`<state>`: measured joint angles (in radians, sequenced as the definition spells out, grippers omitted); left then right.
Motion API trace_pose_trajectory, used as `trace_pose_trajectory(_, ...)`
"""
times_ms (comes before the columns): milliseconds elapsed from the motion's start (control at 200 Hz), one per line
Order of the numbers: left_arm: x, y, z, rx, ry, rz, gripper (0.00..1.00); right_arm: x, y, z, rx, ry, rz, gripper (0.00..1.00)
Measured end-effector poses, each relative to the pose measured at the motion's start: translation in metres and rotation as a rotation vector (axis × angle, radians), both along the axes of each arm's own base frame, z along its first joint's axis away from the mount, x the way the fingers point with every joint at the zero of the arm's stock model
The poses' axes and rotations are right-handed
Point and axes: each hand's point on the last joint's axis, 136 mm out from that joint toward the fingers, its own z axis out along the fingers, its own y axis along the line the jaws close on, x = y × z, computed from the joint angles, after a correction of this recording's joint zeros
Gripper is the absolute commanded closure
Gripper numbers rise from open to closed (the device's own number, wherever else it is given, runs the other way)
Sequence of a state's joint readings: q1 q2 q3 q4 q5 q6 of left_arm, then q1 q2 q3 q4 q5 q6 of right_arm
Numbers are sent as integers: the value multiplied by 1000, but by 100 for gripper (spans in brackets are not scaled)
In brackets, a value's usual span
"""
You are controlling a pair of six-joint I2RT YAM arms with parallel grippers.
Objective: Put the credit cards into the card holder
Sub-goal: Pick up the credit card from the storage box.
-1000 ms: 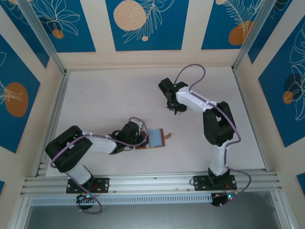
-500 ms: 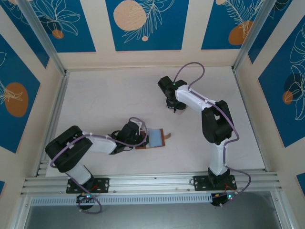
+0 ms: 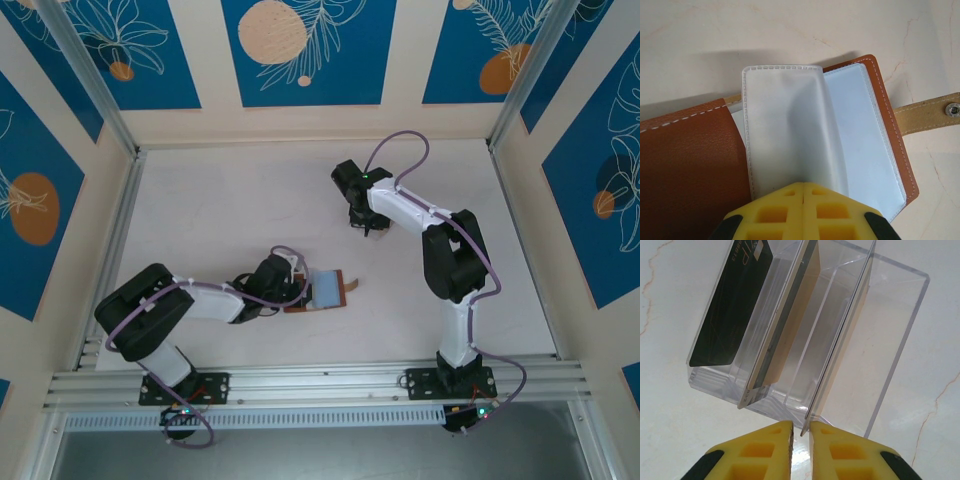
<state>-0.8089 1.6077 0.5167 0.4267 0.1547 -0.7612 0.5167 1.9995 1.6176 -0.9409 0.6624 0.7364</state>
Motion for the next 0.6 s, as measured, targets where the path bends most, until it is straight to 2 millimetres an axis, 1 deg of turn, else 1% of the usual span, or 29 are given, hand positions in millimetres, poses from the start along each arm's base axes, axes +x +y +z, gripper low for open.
trace_pose_trajectory(95,0,0,0,-1,1,-1,97,0,0,0,-1,0,0,85)
trace_pose_trajectory(315,0,0,0,-2,1,-1,97,-1,-1,0,-3,5,-1,86)
trace_pose_trajectory(395,0,0,0,-2,1,-1,97,-1,-1,0,-4,6,-1,89)
trace_pose_trajectory(475,0,0,0,-2,0,-1,97,-1,-2,0,-6,6,-2,90)
trace_pose_trajectory(600,0,0,0,-2,0,0,97,-2,-3,1,-9,4,-1,95)
